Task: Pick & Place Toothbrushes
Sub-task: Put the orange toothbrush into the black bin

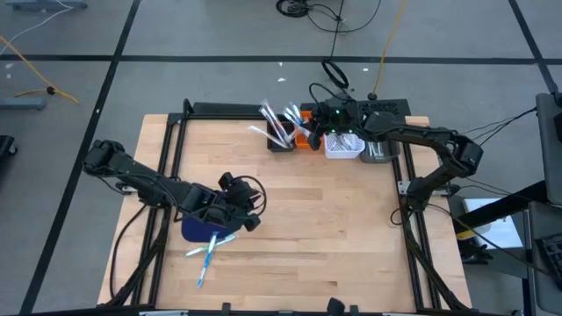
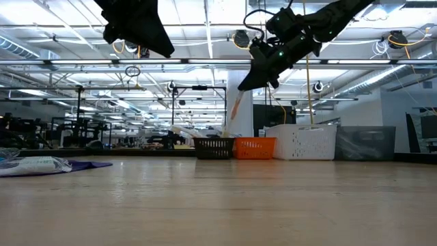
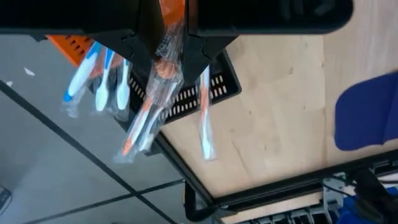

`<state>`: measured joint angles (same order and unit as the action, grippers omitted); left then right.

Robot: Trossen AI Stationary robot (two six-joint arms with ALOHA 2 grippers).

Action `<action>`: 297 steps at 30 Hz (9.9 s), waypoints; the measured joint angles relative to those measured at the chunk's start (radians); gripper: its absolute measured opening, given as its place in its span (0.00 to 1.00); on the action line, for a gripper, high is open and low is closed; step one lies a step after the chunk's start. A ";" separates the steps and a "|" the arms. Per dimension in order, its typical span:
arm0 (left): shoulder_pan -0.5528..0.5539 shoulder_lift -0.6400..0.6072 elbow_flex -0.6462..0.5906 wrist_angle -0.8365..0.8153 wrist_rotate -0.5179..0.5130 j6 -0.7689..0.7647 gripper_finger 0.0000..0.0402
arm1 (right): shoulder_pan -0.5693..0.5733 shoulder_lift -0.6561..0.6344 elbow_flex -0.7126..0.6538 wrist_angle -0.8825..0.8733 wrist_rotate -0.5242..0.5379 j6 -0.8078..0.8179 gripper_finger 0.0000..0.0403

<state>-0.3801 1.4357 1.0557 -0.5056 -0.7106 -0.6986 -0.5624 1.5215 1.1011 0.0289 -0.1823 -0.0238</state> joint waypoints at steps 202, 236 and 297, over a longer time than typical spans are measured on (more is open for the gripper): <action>0.027 0.000 -0.031 0.036 -0.006 0.051 0.14 | -0.149 0.303 0.311 -0.402 0.012 0.194 0.55; 0.026 0.000 -0.032 0.035 0.007 0.066 0.14 | -0.142 0.534 0.541 -0.612 0.023 0.312 0.53; 0.026 0.000 -0.032 0.030 0.020 0.064 0.14 | 0.052 0.486 0.492 -0.145 0.024 0.270 0.05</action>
<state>-0.3546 1.4361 1.0241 -0.4759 -0.6902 -0.6344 -0.5102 2.0071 1.5930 -0.1165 -0.1581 0.2465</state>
